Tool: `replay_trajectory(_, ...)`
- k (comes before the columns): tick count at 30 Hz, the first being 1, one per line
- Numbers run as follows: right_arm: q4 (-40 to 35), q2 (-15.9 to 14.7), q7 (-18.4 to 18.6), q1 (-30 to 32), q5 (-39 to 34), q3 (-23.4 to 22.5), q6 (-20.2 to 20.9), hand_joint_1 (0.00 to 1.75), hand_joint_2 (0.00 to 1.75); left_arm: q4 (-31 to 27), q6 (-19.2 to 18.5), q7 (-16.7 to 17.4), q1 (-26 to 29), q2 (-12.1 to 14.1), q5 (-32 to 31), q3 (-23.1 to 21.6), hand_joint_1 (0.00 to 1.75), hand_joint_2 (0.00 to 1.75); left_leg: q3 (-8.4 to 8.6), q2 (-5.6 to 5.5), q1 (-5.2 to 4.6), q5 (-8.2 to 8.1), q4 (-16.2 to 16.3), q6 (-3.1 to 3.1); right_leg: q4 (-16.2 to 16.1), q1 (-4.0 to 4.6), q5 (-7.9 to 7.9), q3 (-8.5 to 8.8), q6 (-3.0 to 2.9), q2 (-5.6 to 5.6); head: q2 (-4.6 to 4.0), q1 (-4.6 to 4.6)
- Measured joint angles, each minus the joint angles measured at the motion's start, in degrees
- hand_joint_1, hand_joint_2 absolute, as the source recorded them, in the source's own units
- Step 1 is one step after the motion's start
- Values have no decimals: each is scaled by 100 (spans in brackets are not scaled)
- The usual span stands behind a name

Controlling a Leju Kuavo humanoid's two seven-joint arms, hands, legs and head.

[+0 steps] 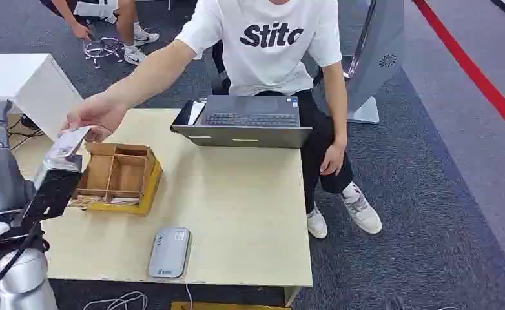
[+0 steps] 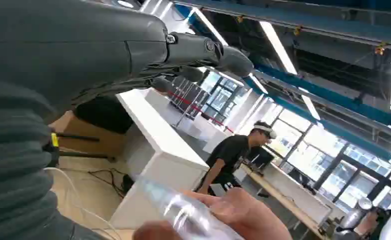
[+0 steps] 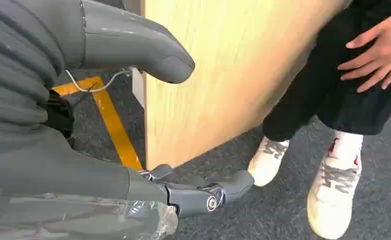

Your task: Pass the card to the sensor for recognition and then transmit it.

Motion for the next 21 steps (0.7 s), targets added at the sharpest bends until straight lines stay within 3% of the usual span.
replay_trajectory(3,100,-15,-2,-38,-81,46,18,0,175,324,0,102,-222,171,-361,-309,0,175,1,0,0,1,0,-1,0,0,0,0,0,1,0,0)
replay_trajectory(4,131,-17,-2,-53,-96,48,26,0,175,431,-6,142,-300,228,-475,-401,72,175,0,0,0,1,0,-1,1,0,0,0,0,0,0,-2)
replay_trajectory(5,160,-20,-2,-76,-112,48,35,0,175,522,-9,166,-372,289,-575,-485,175,175,0,0,0,2,0,-1,0,0,1,0,1,0,0,0)
replay_trajectory(13,415,-46,-2,-227,-293,98,81,0,175,1421,-61,492,-877,774,-1569,-1252,175,175,1,0,0,3,0,-1,1,0,2,-1,1,2,0,0)
replay_trajectory(21,597,-70,11,-308,-455,181,87,0,175,2094,-101,795,-1212,1141,-2489,-1733,175,175,0,5,0,5,0,-3,3,0,3,-2,0,7,0,0)
